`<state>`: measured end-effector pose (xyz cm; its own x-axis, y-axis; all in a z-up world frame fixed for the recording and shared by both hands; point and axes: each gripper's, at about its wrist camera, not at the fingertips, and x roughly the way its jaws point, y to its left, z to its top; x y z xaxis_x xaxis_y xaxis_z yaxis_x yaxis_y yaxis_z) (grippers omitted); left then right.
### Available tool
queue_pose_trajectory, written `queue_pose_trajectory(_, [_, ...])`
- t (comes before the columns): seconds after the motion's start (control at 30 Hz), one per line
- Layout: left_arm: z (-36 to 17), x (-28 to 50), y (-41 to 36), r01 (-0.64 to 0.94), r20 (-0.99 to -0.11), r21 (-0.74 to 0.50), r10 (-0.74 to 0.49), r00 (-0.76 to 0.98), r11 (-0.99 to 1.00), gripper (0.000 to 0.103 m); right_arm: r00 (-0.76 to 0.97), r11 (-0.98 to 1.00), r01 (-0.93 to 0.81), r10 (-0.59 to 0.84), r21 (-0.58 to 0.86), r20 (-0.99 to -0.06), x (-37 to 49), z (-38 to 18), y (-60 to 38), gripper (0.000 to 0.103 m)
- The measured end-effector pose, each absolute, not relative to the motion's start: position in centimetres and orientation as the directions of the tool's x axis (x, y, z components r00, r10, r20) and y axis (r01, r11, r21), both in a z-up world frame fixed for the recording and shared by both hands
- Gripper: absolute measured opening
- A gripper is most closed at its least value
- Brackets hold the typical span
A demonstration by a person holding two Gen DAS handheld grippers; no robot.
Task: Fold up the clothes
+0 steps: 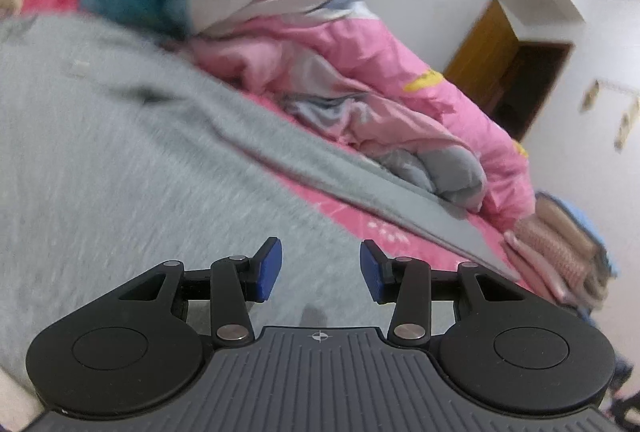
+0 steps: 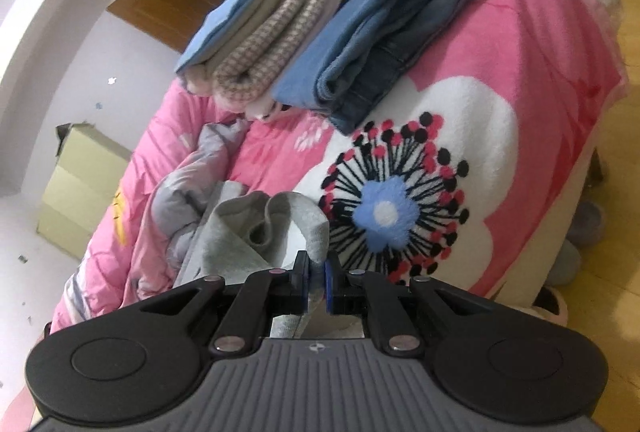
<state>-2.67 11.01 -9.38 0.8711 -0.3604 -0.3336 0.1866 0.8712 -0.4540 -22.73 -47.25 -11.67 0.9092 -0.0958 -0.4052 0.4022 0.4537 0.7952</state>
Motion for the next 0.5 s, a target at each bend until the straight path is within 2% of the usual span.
queue_pose_trajectory(0.13, [-6.0, -1.1, 5.3, 0.366, -0.341, -0.37, -0.491, 0.801, 0.854, 0.043, 0.928, 0.428, 0.35, -0.034, 0.833, -0.372, -23.3, -12.5, -47.8, 0.008])
queue_pose_trajectory(0.27, [-4.1, 0.8, -3.1, 0.554, -0.379, -0.304, -0.632, 0.676, 0.775, 0.045, 0.97, 0.426, 0.189, 0.06, 0.885, -0.236, -25.6, -11.5, -47.8, 0.008])
queue_pose_trajectory(0.37, [-4.9, 1.5, -9.0, 0.638, -0.423, -0.262, -0.68, 0.598, 0.724, 0.045, 0.947, 0.481, 0.262, 0.041, 0.837, -0.319, -27.4, -11.4, -48.5, 0.012])
queue_pose_trajectory(0.5, [-6.7, 1.7, -14.1, 0.687, -0.475, -0.259, -0.709, 0.521, 0.679, 0.045, 0.905, 0.443, 0.419, -0.128, 0.793, -0.406, -31.1, -11.9, -51.5, 0.013])
